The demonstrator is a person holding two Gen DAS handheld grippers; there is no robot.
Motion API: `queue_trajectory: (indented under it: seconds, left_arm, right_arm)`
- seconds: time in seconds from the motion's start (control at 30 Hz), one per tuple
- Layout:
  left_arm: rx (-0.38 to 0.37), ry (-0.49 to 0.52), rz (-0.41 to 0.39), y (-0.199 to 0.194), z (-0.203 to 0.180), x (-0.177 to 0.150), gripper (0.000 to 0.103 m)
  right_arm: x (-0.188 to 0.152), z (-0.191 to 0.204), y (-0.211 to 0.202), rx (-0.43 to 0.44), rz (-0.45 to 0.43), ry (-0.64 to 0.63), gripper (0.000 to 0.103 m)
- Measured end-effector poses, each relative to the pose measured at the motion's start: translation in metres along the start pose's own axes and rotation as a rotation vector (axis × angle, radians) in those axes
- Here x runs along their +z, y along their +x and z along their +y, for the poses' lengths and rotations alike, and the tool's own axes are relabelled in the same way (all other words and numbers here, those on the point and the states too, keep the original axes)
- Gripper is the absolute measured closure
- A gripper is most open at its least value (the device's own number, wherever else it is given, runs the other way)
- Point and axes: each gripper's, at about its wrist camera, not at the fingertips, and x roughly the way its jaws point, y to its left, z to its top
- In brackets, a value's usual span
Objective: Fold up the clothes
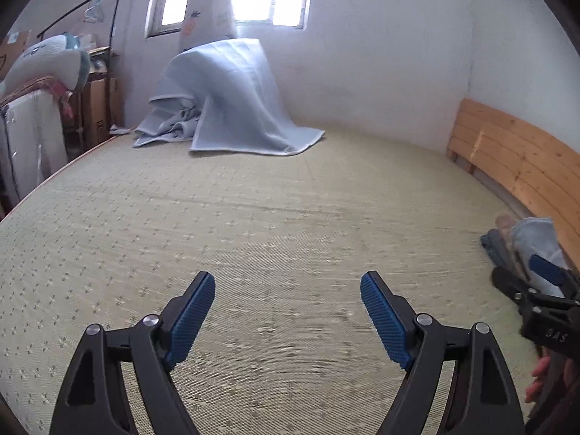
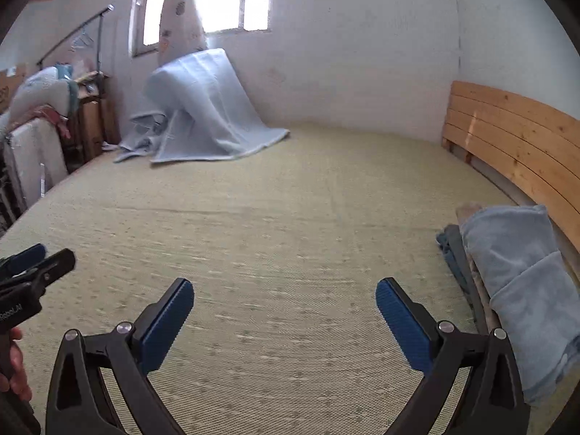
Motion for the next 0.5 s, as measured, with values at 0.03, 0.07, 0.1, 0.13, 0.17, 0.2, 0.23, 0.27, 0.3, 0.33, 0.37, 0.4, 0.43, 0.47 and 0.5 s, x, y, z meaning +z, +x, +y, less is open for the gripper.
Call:
queue_trajectory:
  seconds: [0.03,0.07,0.1,0.13,0.17,0.2,0.23,0.27,0.3,0.33,0.37,0.4,0.43,0.47,0.5]
  left_arm:
    - [0.010,-0.012,0.011,0.005,0.001,-0.001,0.017]
    - [0.010,-0.016,0.021,0.008,0.001,-0.002,0.017]
    - [0.002,-0.012,0.031,0.010,-0.001,-0.003,0.017]
    - [-0.006,-0.009,0.040,0.012,-0.004,-0.004,0.017]
    - [-0.009,0.005,0.044,0.013,-0.007,-0.005,0.017]
    - [-0.009,0.028,0.043,0.014,-0.012,-0.006,0.017]
    - [-0.008,0.050,0.041,0.015,-0.017,-0.007,0.017]
    - [-0.007,0.072,0.040,0.016,-0.022,-0.008,0.017]
    - [-0.007,0.095,0.039,0.016,-0.027,-0.009,0.017]
    - [-0.006,0.117,0.037,0.017,-0.032,-0.011,0.017]
    - [-0.007,0.131,0.038,0.018,-0.036,-0.012,0.017]
    - [-0.009,0.134,0.043,0.018,-0.038,-0.012,0.017]
    - [-0.010,0.131,0.050,0.019,-0.038,-0.013,0.017]
    - [-0.011,0.126,0.058,0.020,-0.038,-0.014,0.017]
    - [-0.011,0.120,0.067,0.021,-0.037,-0.014,0.017]
  right_arm:
    - [-0.002,-0.002,0.004,-0.007,0.012,0.006,0.000]
    - [-0.003,-0.004,0.009,-0.013,0.025,0.013,0.000]
    - [-0.005,-0.005,0.012,-0.016,0.036,0.020,0.000]
    - [-0.006,-0.006,0.015,-0.014,0.046,0.026,0.000]
    - [-0.007,-0.007,0.017,-0.008,0.055,0.028,0.000]
    - [-0.008,-0.007,0.020,-0.002,0.064,0.031,0.000]
    - [-0.010,-0.007,0.022,-0.003,0.069,0.026,0.000]
    - [-0.011,-0.006,0.023,-0.005,0.074,0.021,0.000]
    - [-0.013,-0.006,0.025,-0.006,0.079,0.017,0.000]
    - [-0.014,-0.005,0.026,-0.007,0.083,0.012,0.000]
    - [-0.014,-0.006,0.027,-0.006,0.086,0.013,0.000]
    - [-0.015,-0.006,0.028,-0.005,0.089,0.014,0.000]
    - [-0.015,-0.006,0.028,-0.002,0.090,0.018,0.000]
    - [-0.015,-0.006,0.028,0.002,0.091,0.021,0.000]
    - [-0.015,-0.006,0.027,0.003,0.090,0.022,0.000]
